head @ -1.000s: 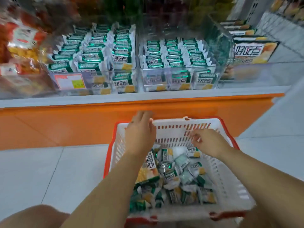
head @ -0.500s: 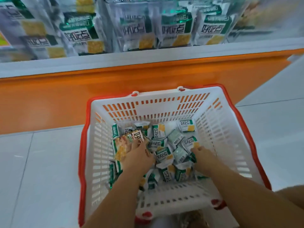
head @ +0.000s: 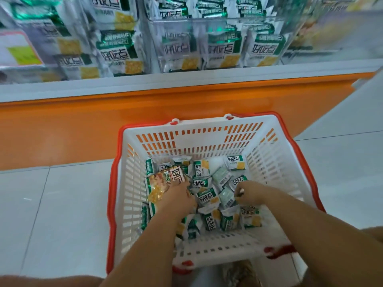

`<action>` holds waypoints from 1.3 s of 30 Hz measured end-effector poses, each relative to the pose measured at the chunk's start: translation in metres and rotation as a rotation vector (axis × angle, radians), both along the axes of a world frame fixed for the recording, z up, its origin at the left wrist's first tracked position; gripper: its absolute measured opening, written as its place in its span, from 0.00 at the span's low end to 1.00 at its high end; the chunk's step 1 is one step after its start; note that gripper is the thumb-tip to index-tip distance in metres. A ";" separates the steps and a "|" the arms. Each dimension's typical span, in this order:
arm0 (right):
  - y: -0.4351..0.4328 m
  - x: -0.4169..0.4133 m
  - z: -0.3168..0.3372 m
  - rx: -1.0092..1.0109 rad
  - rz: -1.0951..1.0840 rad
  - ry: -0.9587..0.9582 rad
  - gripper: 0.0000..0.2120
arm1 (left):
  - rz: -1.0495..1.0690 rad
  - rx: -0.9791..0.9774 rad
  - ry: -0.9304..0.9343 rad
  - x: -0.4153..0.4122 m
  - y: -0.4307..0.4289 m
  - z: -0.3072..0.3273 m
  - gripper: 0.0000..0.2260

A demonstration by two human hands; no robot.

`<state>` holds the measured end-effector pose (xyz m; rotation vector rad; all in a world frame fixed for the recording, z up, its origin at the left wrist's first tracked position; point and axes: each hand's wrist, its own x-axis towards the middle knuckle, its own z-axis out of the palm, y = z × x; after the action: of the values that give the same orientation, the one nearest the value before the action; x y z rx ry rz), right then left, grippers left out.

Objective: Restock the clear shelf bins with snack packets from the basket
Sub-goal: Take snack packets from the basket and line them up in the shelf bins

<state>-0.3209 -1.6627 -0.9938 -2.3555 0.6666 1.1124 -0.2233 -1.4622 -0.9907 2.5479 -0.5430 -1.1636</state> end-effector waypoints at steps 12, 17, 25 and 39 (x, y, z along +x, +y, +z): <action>0.031 0.055 0.216 0.120 0.160 -0.495 0.14 | 0.400 -0.719 -0.007 0.019 -0.011 0.155 0.15; 0.044 0.055 0.278 0.083 0.173 -0.690 0.15 | 0.463 -0.969 0.241 0.031 -0.002 0.229 0.08; 0.074 0.070 0.306 0.334 -0.188 -1.137 0.16 | 0.181 -0.955 0.069 0.047 0.037 0.277 0.12; 0.100 0.114 0.291 0.188 -0.101 -1.290 0.12 | 0.406 -0.982 -0.329 0.077 0.049 0.280 0.29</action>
<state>-0.2068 -1.5625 -0.7030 -2.2307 0.1563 -0.4559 -0.1466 -1.4129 -0.7109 1.8283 -0.4674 -0.2087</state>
